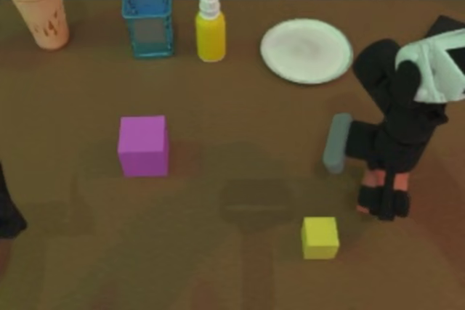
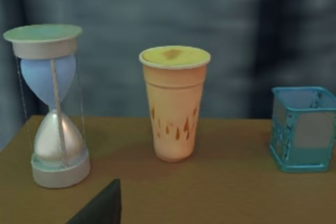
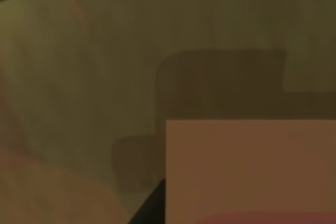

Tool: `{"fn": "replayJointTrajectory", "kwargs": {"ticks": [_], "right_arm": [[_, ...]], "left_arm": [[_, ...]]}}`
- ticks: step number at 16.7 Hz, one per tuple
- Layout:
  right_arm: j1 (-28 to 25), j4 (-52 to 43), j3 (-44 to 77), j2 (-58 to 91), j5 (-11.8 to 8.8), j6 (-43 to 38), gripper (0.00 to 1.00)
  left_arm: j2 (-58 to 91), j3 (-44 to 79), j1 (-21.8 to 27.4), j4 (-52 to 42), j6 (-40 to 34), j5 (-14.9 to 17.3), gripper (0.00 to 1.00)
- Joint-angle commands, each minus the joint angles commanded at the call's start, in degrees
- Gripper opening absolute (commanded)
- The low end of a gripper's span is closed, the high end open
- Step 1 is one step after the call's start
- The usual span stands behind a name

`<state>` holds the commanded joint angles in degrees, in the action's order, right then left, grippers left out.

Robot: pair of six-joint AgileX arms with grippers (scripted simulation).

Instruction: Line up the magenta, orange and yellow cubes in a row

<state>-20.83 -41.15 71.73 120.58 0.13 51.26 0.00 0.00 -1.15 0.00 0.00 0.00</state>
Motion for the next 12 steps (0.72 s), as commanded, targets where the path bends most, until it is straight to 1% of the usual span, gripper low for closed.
{"fn": "replayJointTrajectory", "kwargs": {"ticks": [1,2,9,10,12], "right_arm": [[0.0,0.0,0.0,0.0,0.0,0.0,0.02],[0.0,0.0,0.0,0.0,0.0,0.0,0.0],[0.0,0.0,0.0,0.0,0.0,0.0,0.0],[0.0,-1.3,0.1,-1.5,-0.4,-0.6,0.0],[0.0,-2.3,0.8,-2.0,-0.4,-0.6,0.0]], "left_arm": [[0.0,0.0,0.0,0.0,0.0,0.0,1.0],[0.0,0.0,0.0,0.0,0.0,0.0,1.0],[0.0,0.0,0.0,0.0,0.0,0.0,1.0],[0.0,0.0,0.0,0.0,0.0,0.0,1.0],[0.0,0.0,0.0,0.0,0.0,0.0,1.0]]}}
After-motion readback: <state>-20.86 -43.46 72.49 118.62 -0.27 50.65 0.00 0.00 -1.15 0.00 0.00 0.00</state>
